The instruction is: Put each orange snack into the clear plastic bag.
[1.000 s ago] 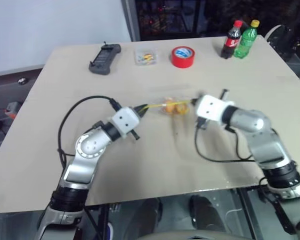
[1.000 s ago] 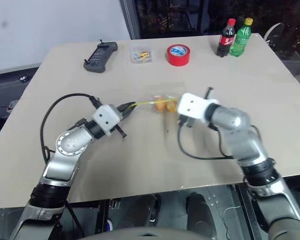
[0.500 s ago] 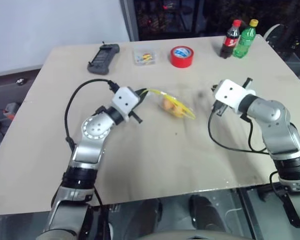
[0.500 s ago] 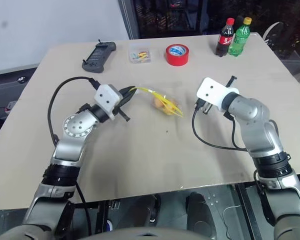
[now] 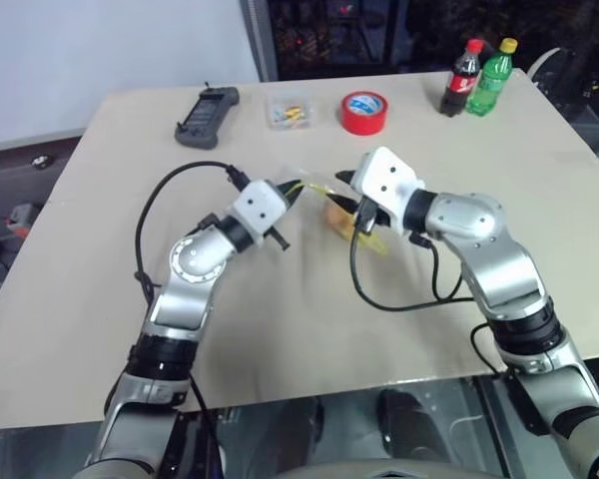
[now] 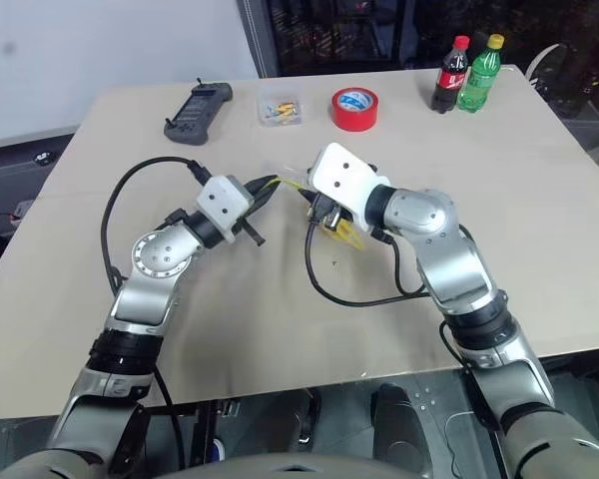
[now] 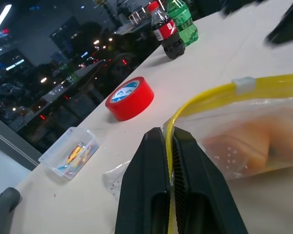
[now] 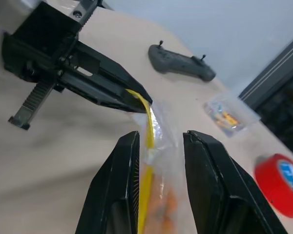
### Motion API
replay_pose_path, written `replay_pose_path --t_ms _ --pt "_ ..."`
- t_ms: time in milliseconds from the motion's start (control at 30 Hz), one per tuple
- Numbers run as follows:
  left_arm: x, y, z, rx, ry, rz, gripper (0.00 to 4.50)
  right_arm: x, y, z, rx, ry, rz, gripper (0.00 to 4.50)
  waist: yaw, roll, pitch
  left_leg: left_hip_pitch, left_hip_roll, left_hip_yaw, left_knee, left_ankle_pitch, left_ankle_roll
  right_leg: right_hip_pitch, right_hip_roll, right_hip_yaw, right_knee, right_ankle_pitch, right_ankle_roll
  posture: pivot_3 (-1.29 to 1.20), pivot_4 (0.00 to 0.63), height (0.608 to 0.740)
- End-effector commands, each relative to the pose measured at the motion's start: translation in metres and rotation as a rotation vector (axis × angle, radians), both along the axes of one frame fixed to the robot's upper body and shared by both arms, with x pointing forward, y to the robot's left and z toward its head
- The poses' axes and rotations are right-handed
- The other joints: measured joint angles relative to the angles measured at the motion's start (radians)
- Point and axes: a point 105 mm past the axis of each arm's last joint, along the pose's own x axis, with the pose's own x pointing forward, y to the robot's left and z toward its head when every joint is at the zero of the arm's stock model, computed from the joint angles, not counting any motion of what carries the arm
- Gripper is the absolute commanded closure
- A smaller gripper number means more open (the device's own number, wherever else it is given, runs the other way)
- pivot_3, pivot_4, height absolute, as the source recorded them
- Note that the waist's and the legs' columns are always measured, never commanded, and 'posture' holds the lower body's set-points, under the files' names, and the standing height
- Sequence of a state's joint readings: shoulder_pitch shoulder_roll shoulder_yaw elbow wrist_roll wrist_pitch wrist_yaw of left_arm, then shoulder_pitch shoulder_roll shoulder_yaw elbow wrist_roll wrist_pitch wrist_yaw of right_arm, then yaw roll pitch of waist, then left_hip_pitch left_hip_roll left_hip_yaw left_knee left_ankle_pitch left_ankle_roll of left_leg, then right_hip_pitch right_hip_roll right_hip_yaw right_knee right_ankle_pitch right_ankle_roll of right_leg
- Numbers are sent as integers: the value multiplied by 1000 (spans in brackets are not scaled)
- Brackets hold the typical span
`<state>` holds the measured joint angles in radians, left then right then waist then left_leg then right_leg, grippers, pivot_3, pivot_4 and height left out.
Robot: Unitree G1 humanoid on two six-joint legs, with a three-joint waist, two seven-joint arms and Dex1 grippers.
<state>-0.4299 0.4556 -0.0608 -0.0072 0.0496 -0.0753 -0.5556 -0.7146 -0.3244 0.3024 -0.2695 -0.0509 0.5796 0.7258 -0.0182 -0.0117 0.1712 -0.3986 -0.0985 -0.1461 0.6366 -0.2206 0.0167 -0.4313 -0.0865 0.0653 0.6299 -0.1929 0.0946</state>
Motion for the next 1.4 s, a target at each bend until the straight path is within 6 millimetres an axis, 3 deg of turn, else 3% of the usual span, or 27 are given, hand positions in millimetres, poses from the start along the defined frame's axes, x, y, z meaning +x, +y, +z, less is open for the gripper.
replay_pose_path --t_ms 33,367,500,833,933,1200,1400 --pt "-9 -5 16 8 -78 -23 4500 0 4 5 8 0 0 3074 1 0 0 0 0 0 0 0 0 0 0 0 0 0 0 0 150 740" --pt "-15 -4 14 14 -77 -18 4500 6 4 -2 13 61 -24 3074 -1 0 0 0 0 0 0 0 0 0 0 0 0 0 0 0 150 740" --pt "-15 -4 14 16 -76 -16 4500 7 3 -1 17 64 -30 4342 0 0 0 0 0 0 0 0 0 0 0 0 0 0 0 0 150 740" --pt "-15 -4 14 9 -77 -15 4500 7 -2 -3 2 71 -44 4434 0 0 0 0 0 0 0 0 1 0 0 0 0 0 0 0 150 740" --pt "-13 -2 16 0 -79 -5 4500 13 -18 -9 -19 77 -99 4434 0 0 0 0 0 0 0 0 1 0 0 0 0 0 0 0 150 740" --pt "-7 10 22 -35 -76 40 4500 28 -97 -16 -117 42 -355 4434 5 0 0 0 -1 1 0 -1 1 0 0 0 0 0 0 0 150 740" --pt "7 1 32 -110 -65 41 4500 43 -129 -5 -131 -34 -469 4434 2 0 0 0 0 2 0 -1 2 0 0 0 0 0 0 0 150 740"
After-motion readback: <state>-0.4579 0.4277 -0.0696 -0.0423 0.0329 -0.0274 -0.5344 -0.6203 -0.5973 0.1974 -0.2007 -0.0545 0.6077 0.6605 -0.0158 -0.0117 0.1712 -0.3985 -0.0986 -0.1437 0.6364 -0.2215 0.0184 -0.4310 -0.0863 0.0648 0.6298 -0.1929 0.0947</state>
